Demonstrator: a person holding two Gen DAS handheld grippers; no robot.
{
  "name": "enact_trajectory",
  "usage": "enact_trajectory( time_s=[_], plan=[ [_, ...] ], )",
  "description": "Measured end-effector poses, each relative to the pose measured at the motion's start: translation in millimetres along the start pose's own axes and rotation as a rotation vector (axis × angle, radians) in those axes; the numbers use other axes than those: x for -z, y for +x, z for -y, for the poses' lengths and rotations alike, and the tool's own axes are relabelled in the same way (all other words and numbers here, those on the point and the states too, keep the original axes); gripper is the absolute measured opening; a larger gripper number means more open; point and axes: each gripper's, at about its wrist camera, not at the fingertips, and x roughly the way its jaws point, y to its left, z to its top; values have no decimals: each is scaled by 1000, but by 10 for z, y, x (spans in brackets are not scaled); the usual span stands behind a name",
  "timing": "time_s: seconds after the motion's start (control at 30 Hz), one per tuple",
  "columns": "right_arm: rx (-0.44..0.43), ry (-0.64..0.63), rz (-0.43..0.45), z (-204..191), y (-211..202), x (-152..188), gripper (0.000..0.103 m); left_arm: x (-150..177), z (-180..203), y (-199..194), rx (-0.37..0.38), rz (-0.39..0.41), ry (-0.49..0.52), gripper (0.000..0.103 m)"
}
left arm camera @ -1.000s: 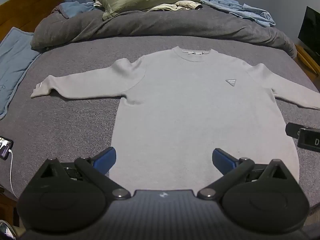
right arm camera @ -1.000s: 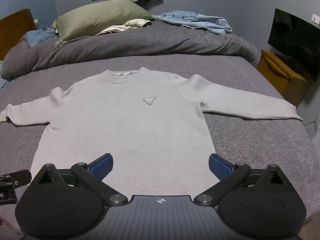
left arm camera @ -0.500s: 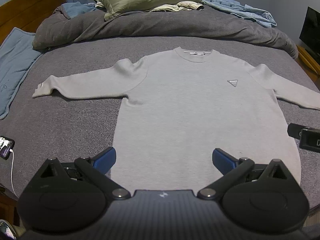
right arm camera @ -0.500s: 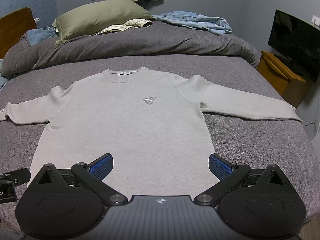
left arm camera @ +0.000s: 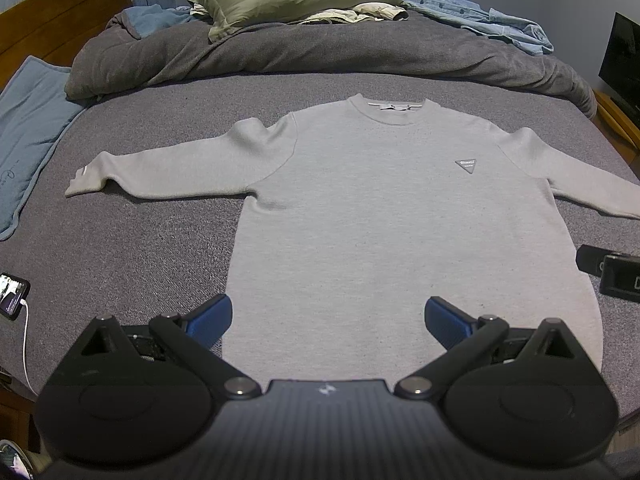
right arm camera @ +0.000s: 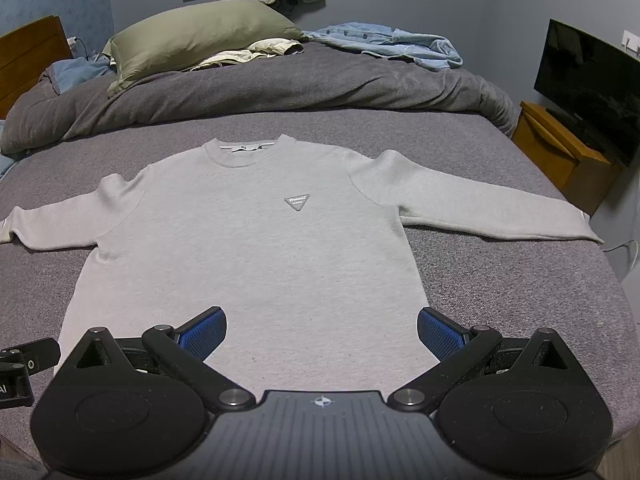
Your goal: Fold small clothes
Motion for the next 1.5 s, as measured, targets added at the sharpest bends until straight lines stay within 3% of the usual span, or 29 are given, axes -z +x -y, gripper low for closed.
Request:
enact_trajectory(
  time_s=[1.5],
  plan=[
    [5,2,-5,-3,32,-1,103,19,-38,-9,-3,3,1,103]
  ],
)
